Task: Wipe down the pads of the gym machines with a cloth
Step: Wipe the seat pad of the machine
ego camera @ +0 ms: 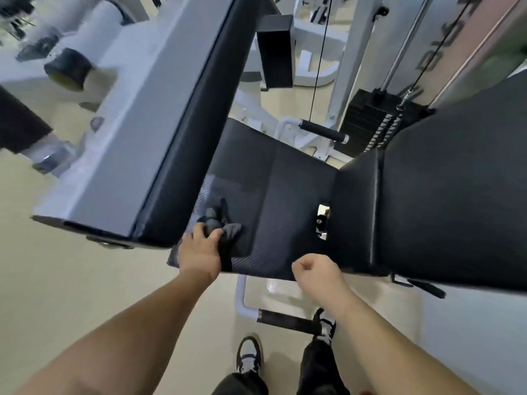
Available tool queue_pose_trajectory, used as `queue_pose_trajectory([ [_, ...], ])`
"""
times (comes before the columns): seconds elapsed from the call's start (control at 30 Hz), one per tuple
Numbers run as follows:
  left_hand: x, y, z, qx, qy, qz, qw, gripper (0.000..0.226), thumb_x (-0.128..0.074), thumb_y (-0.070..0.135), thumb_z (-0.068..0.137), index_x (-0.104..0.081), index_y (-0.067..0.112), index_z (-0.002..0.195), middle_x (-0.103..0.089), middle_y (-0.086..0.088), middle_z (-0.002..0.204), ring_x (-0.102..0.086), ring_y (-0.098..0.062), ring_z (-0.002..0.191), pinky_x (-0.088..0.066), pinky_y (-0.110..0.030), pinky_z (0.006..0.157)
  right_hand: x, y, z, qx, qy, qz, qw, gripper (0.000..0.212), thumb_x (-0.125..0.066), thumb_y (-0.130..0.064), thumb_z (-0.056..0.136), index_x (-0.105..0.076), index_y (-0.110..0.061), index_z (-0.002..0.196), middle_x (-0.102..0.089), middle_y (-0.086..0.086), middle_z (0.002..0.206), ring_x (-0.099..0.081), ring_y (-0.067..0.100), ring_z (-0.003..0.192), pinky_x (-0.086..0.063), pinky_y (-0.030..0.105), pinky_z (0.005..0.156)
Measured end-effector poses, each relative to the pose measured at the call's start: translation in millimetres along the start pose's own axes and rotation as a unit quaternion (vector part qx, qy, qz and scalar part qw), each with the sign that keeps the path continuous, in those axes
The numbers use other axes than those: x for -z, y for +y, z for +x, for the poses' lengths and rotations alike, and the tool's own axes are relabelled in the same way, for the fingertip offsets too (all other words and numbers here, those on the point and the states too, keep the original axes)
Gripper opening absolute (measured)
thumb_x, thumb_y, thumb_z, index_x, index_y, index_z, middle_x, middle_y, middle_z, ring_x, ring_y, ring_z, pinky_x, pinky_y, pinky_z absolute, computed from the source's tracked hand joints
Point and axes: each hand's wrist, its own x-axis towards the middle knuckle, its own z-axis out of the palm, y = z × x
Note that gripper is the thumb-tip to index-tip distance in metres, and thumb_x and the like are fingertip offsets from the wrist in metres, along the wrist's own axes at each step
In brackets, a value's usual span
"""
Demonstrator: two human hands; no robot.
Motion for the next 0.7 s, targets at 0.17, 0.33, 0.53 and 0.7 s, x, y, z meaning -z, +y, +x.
queue_pose_trajectory([
  [0.17, -4, 19, -67, -0.067, -0.200, 0.017, 0.977, 0.050, -0.066, 0.037, 0.084, -0.055, 0.039, 0.132, -0.038, -0.005, 0.133, -0.043, -0.032, 0.122, -0.047, -0.042, 0.103, -28, -2, -59, -0.055, 0.018, 0.119, 0.991, 0.025, -0.058, -0.025, 0.092, -0.069, -0.004, 0.083, -0.061, 0.004, 0.071, -0.054, 0.021, 0.071, -0.043, 0.028, 0.063],
  [0.33, 14, 40, -161, -0.007, -0.192, -0.298, 0.935, 0.022, -0.061, 0.017, 0.091, -0.063, 0.030, 0.109, -0.057, -0.009, 0.114, -0.060, -0.029, 0.097, -0.057, -0.042, 0.087, -26, -1, -107, -0.095, 0.029, 0.180, 0.979, 0.023, -0.059, -0.030, 0.090, -0.062, -0.017, 0.071, -0.064, 0.000, 0.076, -0.061, 0.023, 0.074, -0.048, 0.033, 0.068],
  [0.53, 69, 58, -254, 0.038, -0.179, -0.614, 0.768, 0.025, -0.063, 0.004, 0.094, -0.059, 0.022, 0.111, -0.072, -0.001, 0.082, -0.070, -0.023, 0.068, -0.058, -0.047, 0.072, -23, 7, -165, -0.125, -0.035, 0.287, 0.949, 0.029, -0.069, -0.047, 0.094, -0.067, -0.018, 0.098, -0.073, 0.007, 0.097, -0.075, 0.026, 0.088, -0.064, 0.040, 0.075],
  [0.7, 91, 18, -291, 0.051, -0.178, -0.662, 0.726, 0.043, -0.074, 0.021, 0.087, -0.058, 0.034, 0.125, -0.071, 0.005, 0.112, -0.072, -0.011, 0.098, -0.060, -0.026, 0.078, -39, -1, -198, -0.091, -0.043, 0.324, 0.941, 0.030, -0.078, -0.033, 0.089, -0.069, -0.013, 0.109, -0.078, 0.009, 0.106, -0.076, 0.027, 0.094, -0.064, 0.041, 0.072],
])
